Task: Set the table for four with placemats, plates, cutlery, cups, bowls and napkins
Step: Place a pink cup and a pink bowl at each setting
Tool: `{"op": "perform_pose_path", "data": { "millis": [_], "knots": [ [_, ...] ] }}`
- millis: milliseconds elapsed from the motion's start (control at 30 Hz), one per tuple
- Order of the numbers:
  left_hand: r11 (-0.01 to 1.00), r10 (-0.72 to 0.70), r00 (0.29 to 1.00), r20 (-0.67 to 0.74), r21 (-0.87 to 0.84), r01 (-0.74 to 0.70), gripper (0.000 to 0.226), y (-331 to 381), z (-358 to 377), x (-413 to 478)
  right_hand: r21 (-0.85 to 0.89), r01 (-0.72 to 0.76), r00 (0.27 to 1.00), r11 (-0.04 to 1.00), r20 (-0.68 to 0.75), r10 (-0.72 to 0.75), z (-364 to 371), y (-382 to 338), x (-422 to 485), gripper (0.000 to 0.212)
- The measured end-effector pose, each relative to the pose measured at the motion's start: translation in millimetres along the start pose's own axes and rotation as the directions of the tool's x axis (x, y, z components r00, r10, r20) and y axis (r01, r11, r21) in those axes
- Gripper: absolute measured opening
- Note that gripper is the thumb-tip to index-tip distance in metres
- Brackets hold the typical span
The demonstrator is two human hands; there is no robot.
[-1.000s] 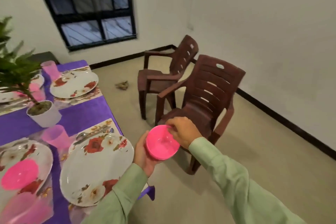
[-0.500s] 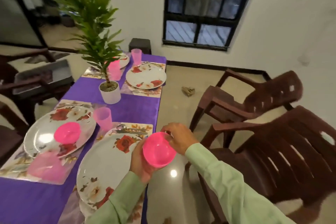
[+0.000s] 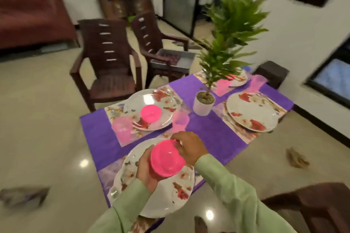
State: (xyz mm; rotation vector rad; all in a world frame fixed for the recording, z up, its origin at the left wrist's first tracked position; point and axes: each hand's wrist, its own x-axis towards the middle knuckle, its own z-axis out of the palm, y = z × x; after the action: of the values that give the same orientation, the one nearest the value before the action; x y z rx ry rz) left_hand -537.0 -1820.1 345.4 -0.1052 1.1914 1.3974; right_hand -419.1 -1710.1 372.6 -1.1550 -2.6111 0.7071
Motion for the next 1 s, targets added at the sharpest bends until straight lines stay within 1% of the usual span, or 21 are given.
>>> {"op": "perform_pose_path", "data": {
  "millis": [67, 167, 233, 300, 400, 467, 500, 567, 633, 667, 733, 833, 1000],
  "knots": [
    [0.995, 0.067, 0.995, -0.068, -0.073, -0.072, 0.035, -0.6, 3.2, -4.6, 0.025, 0.090, 0.994, 0.996, 0.057, -0.091, -0.4, 1.5, 15.0, 0.022],
    [0.970, 0.131, 0.975, -0.178, -0.180, -0.163, 0.032, -9.1, 12.0, -16.1, 0.060, 0.238, 0.962, 0.970, 0.123, -0.243, -0.8, 6.0, 30.8, 0.022],
    [0.947, 0.166, 0.955, -0.247, -0.231, -0.224, 0.029, -19.9, 19.6, -21.5, 0.085, 0.318, 0.929, 0.944, 0.173, -0.328, -5.3, 7.8, 33.7, 0.022],
    [0.925, 0.181, 0.936, -0.302, -0.271, -0.266, 0.028, -30.3, 29.1, -26.9, 0.111, 0.398, 0.891, 0.911, 0.191, -0.412, -8.1, 13.4, 36.7, 0.022],
    [0.892, 0.201, 0.912, -0.357, -0.318, -0.321, 0.031, -44.4, 33.5, -32.6, 0.171, 0.461, 0.847, 0.871, 0.208, -0.490, -11.0, 16.1, 37.5, 0.022],
    [0.870, 0.209, 0.912, -0.354, -0.359, -0.339, 0.034, -49.8, 32.8, -35.3, 0.207, 0.462, 0.840, 0.862, 0.211, -0.500, -14.7, 16.0, 37.1, 0.021],
    [0.860, 0.220, 0.910, -0.351, -0.370, -0.350, 0.035, -50.1, 32.0, -37.3, 0.241, 0.440, 0.850, 0.865, 0.198, -0.488, -17.4, 15.9, 38.7, 0.021],
    [0.846, 0.263, 0.895, -0.361, -0.360, -0.394, 0.034, -51.2, 25.5, -42.2, 0.357, 0.333, 0.901, 0.873, 0.153, -0.406, -23.6, 14.9, 43.1, 0.021],
    [0.842, 0.285, 0.880, -0.380, -0.339, -0.419, 0.041, -52.6, 12.7, -46.4, 0.453, 0.175, 0.955, 0.874, 0.137, -0.262, -22.7, 17.4, 50.8, 0.021],
    [0.840, 0.282, 0.876, -0.391, -0.341, -0.422, 0.046, -53.2, 5.4, -47.9, 0.467, 0.098, 0.970, 0.879, 0.152, -0.189, -17.5, 21.1, 55.3, 0.020],
    [0.828, 0.258, 0.869, -0.422, -0.367, -0.424, 0.049, -55.8, -7.5, -51.5, 0.432, -0.030, 0.975, 0.901, 0.212, -0.069, 0.0, 31.1, 63.4, 0.019],
    [0.812, 0.234, 0.863, -0.447, -0.399, -0.426, 0.041, -57.3, -17.7, -59.0, 0.360, -0.201, 0.955, 0.911, 0.279, 0.101, 38.7, 47.0, 70.8, 0.021],
    [0.803, 0.245, 0.862, -0.445, -0.405, -0.437, 0.032, -60.1, -22.7, -63.4, 0.167, -0.356, 0.900, 0.920, 0.325, 0.289, 75.3, 64.9, 58.2, 0.021]
  ]
}}
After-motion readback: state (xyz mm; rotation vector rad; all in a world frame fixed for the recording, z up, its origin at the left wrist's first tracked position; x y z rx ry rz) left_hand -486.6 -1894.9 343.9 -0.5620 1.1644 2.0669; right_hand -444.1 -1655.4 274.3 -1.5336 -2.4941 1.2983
